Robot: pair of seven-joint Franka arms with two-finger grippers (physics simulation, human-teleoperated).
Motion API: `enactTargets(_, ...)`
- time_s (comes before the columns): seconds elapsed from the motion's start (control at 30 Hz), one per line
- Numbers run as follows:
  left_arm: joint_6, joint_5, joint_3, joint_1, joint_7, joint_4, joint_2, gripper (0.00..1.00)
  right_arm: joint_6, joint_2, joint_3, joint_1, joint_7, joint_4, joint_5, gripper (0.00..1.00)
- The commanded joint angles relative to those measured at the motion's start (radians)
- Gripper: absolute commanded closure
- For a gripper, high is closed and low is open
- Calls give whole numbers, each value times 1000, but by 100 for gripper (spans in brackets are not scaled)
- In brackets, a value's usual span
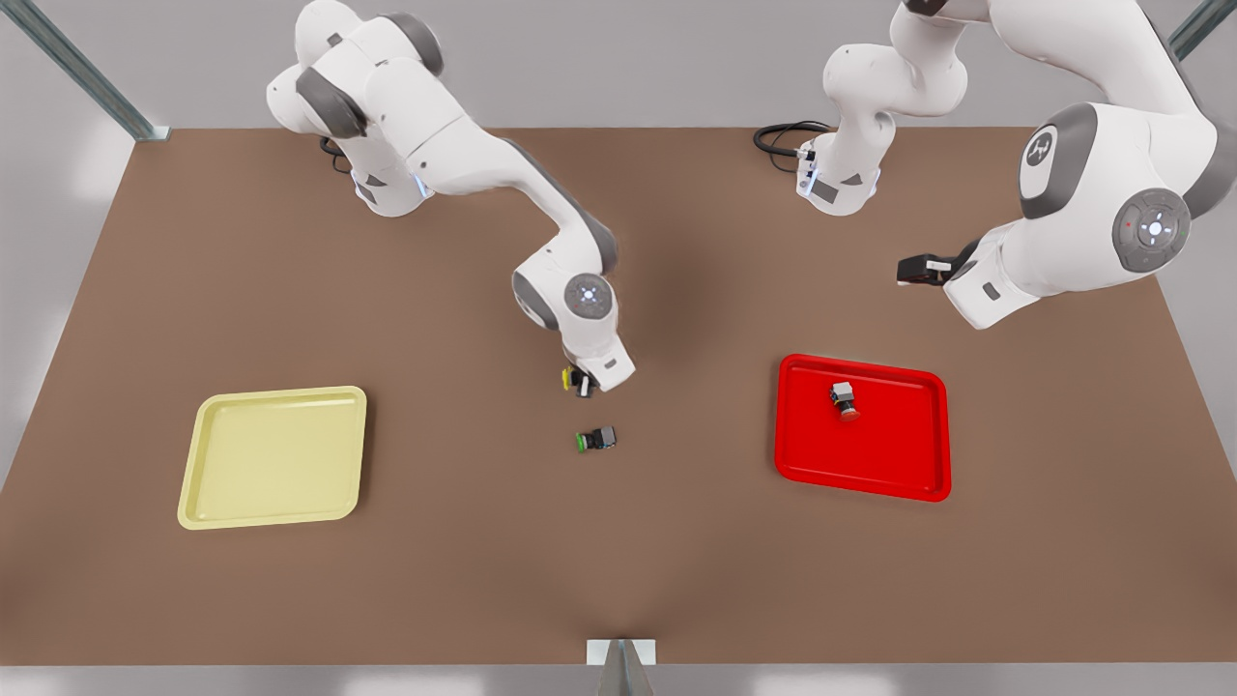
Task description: Place the switches on the corresponding trays according to their colors
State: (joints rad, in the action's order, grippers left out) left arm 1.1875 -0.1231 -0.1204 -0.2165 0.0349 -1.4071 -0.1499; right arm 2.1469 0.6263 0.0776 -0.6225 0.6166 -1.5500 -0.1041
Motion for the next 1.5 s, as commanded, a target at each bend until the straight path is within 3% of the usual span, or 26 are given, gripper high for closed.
enactTargets(0.0,-14,0,-1,0,10,0,1,0,-239,-51,-2,128,-97,-2,-39,69)
enactTargets(0.07,-14,0,-1,3,10,0,1,0,-369,-99,-6,372,-126,7,-39,69)
enactTargets(0.1,-14,0,-1,2,10,0,1,0,-387,-96,-53,455,-118,10,-43,70)
enactTargets(0.17,-16,0,-1,3,10,0,1,0,-375,-86,-235,481,-34,15,-95,70)
enactTargets(0.2,-16,0,-1,3,8,0,1,0,-361,-80,-280,494,-20,13,-132,70)
enactTargets(0.33,-16,0,-1,3,8,0,1,0,-105,-4,-295,567,-67,-84,-200,70)
enactTargets(0.53,-16,0,-1,5,8,0,1,0,-10,99,-297,550,-130,-41,-184,69)
enactTargets(0.57,-16,0,-2,6,10,0,1,0,-2,109,-297,543,-158,-38,-181,52)
enactTargets(0.6,-16,0,-2,13,10,0,1,0,-2,109,-297,543,-158,-36,-183,0)
enactTargets(0.77,-52,0,-18,16,16,0,1,0,-76,95,-286,540,-143,-25,-178,0)
enactTargets(0.9,-52,2,-31,17,10,0,1,0,-574,24,-225,497,-144,286,-7,0)
enactTargets(1.0,-52,2,-31,17,10,0,1,0,-716,-126,-223,489,-146,329,1,0)
enactTargets(1.13,-52,2,-31,17,10,2,1,0,-722,-373,-205,515,-302,168,-29,0)
enactTargets(1.47,-54,-3,-31,17,10,0,1,0,-720,-370,-185,534,-308,162,-40,0)
